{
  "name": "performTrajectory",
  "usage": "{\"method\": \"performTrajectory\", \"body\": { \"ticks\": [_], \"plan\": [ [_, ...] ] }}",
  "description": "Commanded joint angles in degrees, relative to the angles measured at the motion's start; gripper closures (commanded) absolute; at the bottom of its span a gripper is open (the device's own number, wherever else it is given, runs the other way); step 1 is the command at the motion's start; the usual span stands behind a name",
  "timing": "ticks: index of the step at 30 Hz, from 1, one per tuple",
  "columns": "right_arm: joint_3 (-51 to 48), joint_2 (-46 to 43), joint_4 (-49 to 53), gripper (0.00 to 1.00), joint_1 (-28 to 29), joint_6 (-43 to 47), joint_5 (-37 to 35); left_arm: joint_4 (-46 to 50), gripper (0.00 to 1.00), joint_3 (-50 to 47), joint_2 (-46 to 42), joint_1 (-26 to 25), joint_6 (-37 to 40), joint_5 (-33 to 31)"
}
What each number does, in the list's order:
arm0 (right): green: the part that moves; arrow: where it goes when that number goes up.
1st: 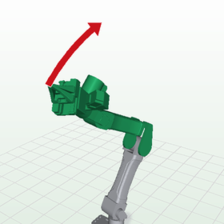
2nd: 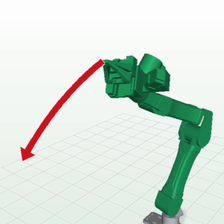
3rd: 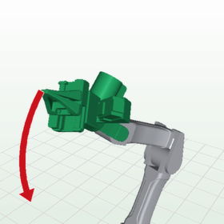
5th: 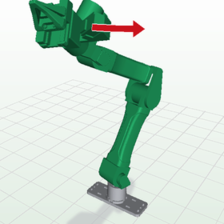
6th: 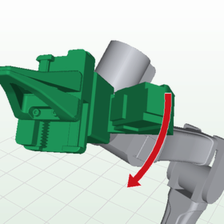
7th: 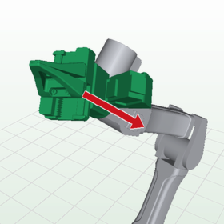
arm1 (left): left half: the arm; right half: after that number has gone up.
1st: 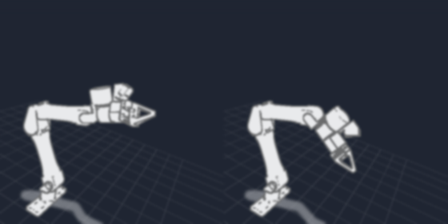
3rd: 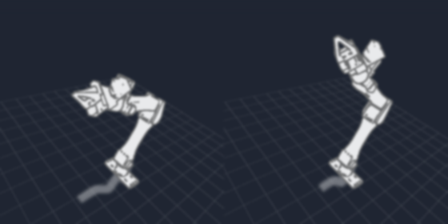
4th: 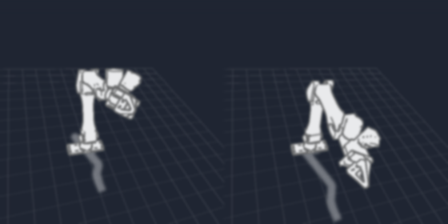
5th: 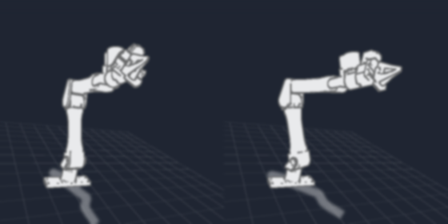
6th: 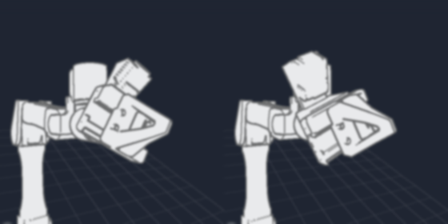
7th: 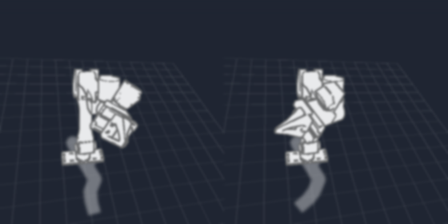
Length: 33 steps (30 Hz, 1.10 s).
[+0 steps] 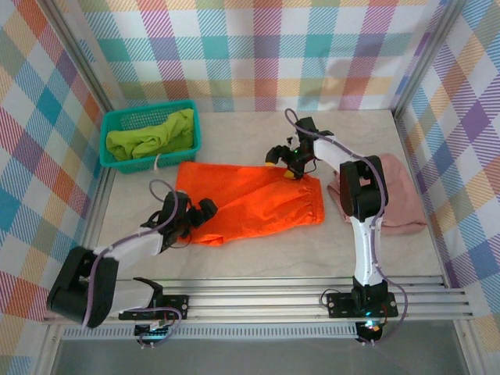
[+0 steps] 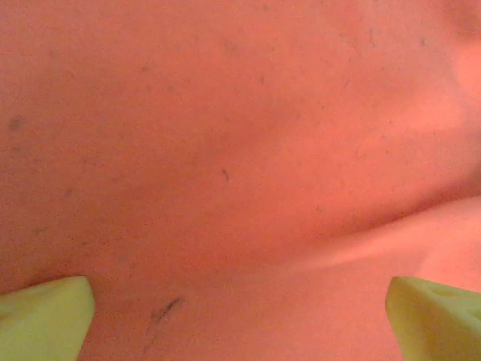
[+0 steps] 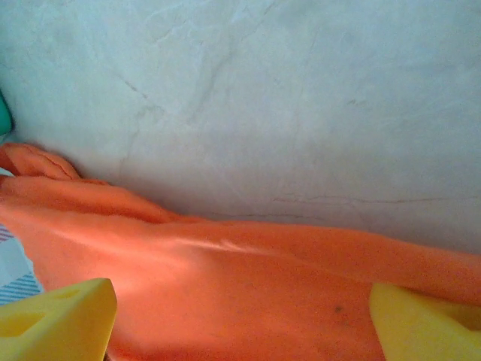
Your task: Fold and stack the shorts
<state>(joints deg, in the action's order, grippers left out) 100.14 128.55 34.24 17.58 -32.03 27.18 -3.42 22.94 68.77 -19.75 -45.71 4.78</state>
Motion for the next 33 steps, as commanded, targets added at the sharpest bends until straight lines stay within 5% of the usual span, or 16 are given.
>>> {"method": "performTrajectory", "body": {
  "ticks": [1,6,9,17,33],
  "plan": [
    [-1.7,-1.0,-0.5,0.12,1.7,0.0,2.0,17.1,0.00,-4.0,-7.1,0.0,-2.4,-4.8],
    [-5.7,-8.2,-3.7,0.12,3.5,1.0,3.7,25.1,0.00,2.9,-20.9,0.8,-2.2,-2.4],
    [-11.6,-16.7,-7.6,0.11,3.9,0.6,3.4,28.2,0.00,12.7,-21.4,2.3,0.2,-1.7],
    [-27.9,-30.6,-10.1,0.11,4.2,-1.2,3.0,21.7,0.00,31.8,-0.4,4.7,6.6,4.3],
    [-48.8,-33.2,-15.1,0.11,4.1,-3.4,1.6,-2.8,0.00,31.6,29.2,6.9,10.6,0.7]
  ]
}}
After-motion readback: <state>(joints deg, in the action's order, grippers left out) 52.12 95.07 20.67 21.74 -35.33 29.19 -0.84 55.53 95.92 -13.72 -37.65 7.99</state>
